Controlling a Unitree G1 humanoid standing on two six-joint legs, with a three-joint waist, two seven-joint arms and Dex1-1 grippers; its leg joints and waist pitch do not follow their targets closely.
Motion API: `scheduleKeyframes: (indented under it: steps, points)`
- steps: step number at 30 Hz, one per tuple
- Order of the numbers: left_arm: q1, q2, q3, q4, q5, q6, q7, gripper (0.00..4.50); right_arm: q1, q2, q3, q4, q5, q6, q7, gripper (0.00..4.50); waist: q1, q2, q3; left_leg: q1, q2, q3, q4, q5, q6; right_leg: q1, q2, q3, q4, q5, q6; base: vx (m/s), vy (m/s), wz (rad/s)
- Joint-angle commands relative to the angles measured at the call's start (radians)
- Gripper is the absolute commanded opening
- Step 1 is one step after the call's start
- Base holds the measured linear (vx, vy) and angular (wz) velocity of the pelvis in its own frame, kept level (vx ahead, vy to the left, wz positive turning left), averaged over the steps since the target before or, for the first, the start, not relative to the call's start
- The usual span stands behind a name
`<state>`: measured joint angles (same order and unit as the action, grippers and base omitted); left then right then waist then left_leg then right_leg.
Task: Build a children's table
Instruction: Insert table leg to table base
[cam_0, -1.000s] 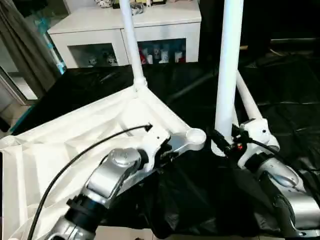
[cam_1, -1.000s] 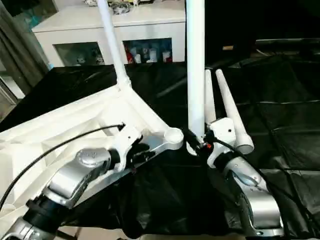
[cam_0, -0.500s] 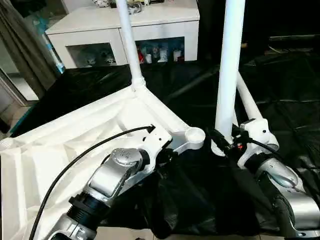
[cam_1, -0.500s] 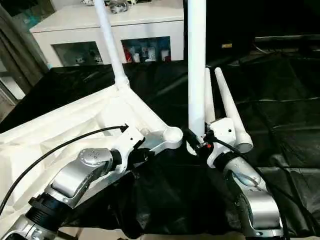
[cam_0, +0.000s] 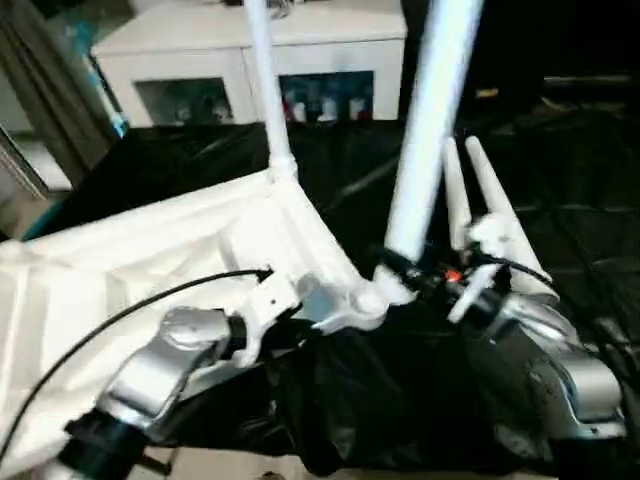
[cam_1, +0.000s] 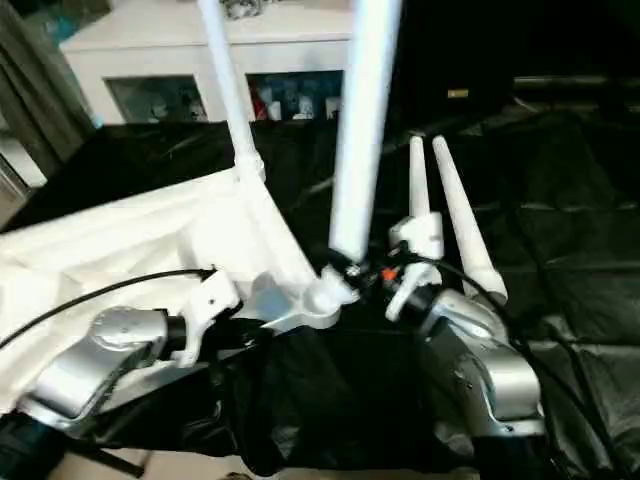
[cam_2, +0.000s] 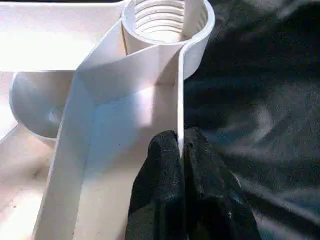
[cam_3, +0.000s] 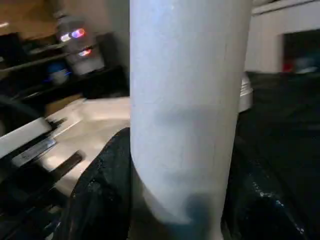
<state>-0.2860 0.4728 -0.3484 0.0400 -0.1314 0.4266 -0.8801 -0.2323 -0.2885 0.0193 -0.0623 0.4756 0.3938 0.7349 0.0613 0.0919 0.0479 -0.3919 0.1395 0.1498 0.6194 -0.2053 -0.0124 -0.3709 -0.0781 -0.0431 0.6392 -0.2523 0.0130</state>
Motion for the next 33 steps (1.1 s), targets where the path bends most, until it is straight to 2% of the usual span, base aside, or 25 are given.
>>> scheduleKeyframes:
  steps: [1,2,3,5,6,7,9,11,16,21,33]
  points:
    - [0.007,0.001,0.032,-0.019,-0.019,-0.036,-0.006,0.0,-0.021,-0.013,0.017,0.014,0.017,0.016,0.049,1.92,0.011,-0.033,-0.061,0.012,0.079,-0.026,-0.076,-0.029,0.129,0.033,-0.078,0.037,-0.063,0.045,-0.268,0.0,0.0,0.0]
    - [0.007,0.006,0.031,-0.015,-0.015,-0.047,-0.008,0.0,-0.038,-0.025,0.036,0.042,0.004,0.012,0.085,1.92,0.009,-0.045,-0.061,0.013,0.08,-0.022,-0.075,-0.025,0.131,0.031,-0.076,0.039,-0.064,0.053,-0.265,0.0,0.0,0.0]
    - [0.006,0.01,0.029,-0.011,-0.011,-0.058,-0.008,0.0,-0.051,-0.035,0.047,0.065,-0.001,0.009,0.11,1.91,0.011,-0.05,-0.061,0.011,0.077,-0.022,-0.075,-0.025,0.131,0.034,-0.079,0.039,-0.061,0.051,-0.271,0.0,0.0,0.0]
    - [0.003,0.013,0.029,-0.004,-0.006,-0.073,-0.01,0.0,-0.069,-0.041,0.055,0.094,-0.003,0.009,0.136,1.91,0.013,-0.05,-0.06,0.015,0.079,-0.019,-0.074,-0.033,0.121,0.029,-0.079,0.041,-0.063,0.044,-0.274,0.0,0.0,0.0]
    - [0.002,0.014,0.029,0.0,-0.005,-0.079,-0.013,0.0,-0.079,-0.043,0.058,0.112,-0.006,0.004,0.147,1.91,0.013,-0.057,-0.059,0.015,0.08,-0.018,-0.076,-0.039,0.115,0.03,-0.078,0.042,-0.062,0.051,-0.278,0.0,0.0,0.0]
    - [-0.002,0.012,0.034,0.004,-0.007,-0.095,-0.02,0.0,-0.11,-0.035,0.063,0.171,-0.019,-0.015,0.162,1.91,0.014,-0.054,-0.059,0.016,0.08,-0.018,-0.075,-0.038,0.111,0.029,-0.078,0.042,-0.061,0.057,-0.28,0.0,0.0,0.0]
    - [-0.003,0.007,0.038,0.003,-0.017,-0.097,-0.03,0.0,-0.134,-0.022,0.063,0.223,-0.034,-0.042,0.163,1.91,0.012,-0.062,-0.058,0.015,0.079,-0.015,-0.077,-0.059,0.098,0.03,-0.079,0.044,-0.063,0.048,-0.292,0.0,0.0,0.0]
    - [-0.004,0.002,0.038,0.003,-0.024,-0.104,-0.04,0.0,-0.15,-0.009,0.066,0.262,-0.044,-0.062,0.169,1.91,0.016,-0.06,-0.059,0.015,0.079,-0.014,-0.075,-0.057,0.095,0.031,-0.081,0.045,-0.062,0.055,-0.294,0.0,0.0,0.0]
    - [-0.009,0.011,0.014,0.014,-0.003,-0.113,-0.057,0.0,-0.177,0.018,0.077,0.342,-0.056,-0.104,0.187,1.91,0.025,-0.064,-0.063,0.015,0.08,-0.01,-0.071,-0.024,0.105,0.032,-0.078,0.043,-0.055,0.095,-0.298,0.0,0.0,0.0]
    - [-0.013,0.02,0.003,0.025,0.018,-0.117,-0.064,0.0,-0.188,0.033,0.086,0.386,-0.072,-0.135,0.199,1.91,0.031,-0.059,-0.065,0.016,0.083,-0.005,-0.069,-0.012,0.109,0.029,-0.074,0.042,-0.052,0.112,-0.3,0.0,0.0,0.0]
    - [-0.023,0.008,0.003,0.043,0.038,-0.133,-0.067,0.0,-0.221,0.075,0.102,0.546,-0.131,-0.247,0.22,1.91,0.032,-0.057,-0.065,0.016,0.085,-0.004,-0.07,-0.033,0.098,0.029,-0.076,0.041,-0.051,0.108,-0.309,0.0,0.0,0.0]
